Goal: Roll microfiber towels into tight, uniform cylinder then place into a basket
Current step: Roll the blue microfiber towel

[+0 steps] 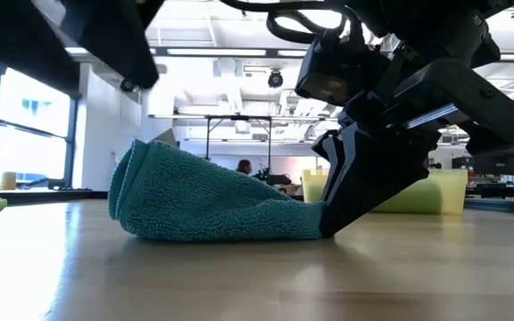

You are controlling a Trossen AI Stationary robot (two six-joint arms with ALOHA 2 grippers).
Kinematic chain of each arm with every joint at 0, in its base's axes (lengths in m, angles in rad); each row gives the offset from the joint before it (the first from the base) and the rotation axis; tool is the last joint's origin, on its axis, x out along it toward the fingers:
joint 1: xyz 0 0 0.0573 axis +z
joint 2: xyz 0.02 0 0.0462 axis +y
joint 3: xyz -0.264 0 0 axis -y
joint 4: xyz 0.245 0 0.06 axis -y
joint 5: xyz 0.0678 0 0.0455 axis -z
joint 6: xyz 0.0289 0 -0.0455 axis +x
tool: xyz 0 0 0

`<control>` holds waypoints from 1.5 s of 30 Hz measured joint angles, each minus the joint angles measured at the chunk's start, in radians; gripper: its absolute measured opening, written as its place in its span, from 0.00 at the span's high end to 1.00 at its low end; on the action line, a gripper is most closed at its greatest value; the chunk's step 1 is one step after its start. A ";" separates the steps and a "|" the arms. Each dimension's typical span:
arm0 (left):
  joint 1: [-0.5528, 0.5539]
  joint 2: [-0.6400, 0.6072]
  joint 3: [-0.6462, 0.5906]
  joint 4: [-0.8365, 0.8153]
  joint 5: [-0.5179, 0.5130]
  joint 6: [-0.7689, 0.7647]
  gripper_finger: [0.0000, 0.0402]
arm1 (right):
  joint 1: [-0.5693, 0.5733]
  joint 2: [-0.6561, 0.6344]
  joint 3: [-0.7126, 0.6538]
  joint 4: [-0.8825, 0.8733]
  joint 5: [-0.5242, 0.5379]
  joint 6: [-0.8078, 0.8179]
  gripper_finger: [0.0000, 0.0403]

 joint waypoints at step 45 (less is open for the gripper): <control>0.173 0.093 0.000 -0.050 0.394 -0.541 0.98 | -0.011 0.005 -0.001 0.089 -0.380 0.244 1.00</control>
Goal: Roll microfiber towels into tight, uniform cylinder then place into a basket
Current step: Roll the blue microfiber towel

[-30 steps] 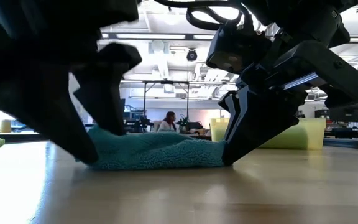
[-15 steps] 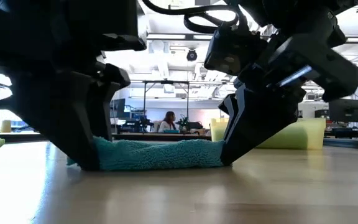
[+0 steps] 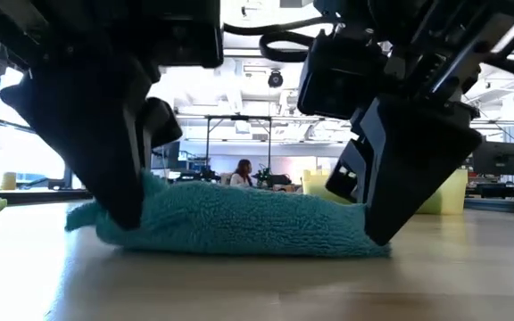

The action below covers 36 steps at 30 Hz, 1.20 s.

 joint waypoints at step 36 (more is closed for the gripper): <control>0.056 -0.125 -0.456 0.674 0.030 -0.713 0.99 | 0.015 -0.044 -0.020 -0.015 0.245 0.252 1.00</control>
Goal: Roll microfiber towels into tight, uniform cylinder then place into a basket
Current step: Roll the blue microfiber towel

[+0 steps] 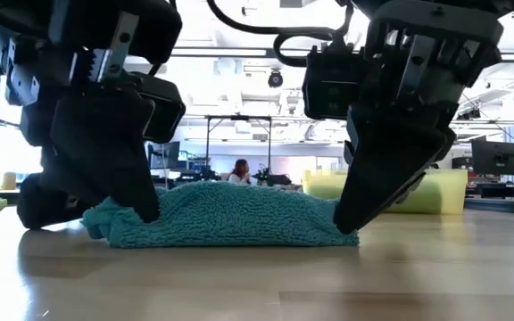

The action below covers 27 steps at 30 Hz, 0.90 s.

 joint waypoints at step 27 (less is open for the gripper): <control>-0.004 0.000 0.001 -0.042 0.020 -0.106 0.99 | 0.202 -0.002 0.069 0.080 0.443 -0.916 0.74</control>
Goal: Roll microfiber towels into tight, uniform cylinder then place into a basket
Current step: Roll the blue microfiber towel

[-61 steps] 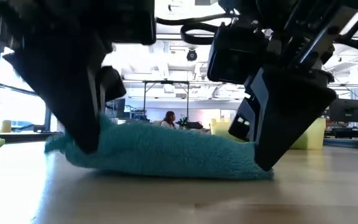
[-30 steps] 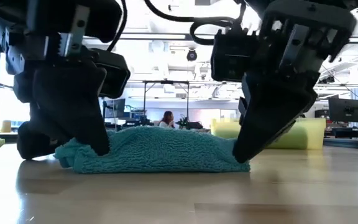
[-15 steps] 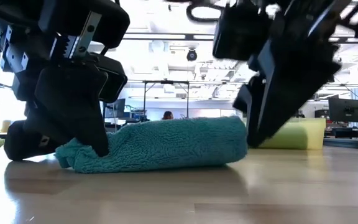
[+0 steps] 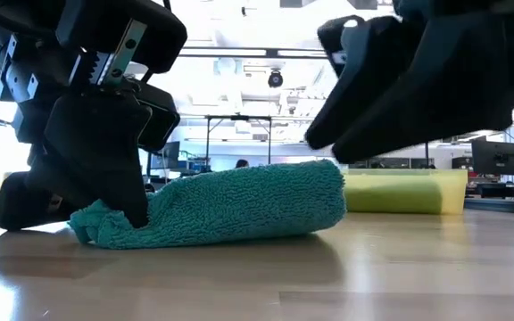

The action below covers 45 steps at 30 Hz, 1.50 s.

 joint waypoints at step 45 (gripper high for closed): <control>-0.002 -0.151 -0.004 -0.046 0.077 0.302 0.83 | -0.103 0.099 0.003 -0.169 -0.182 0.460 0.98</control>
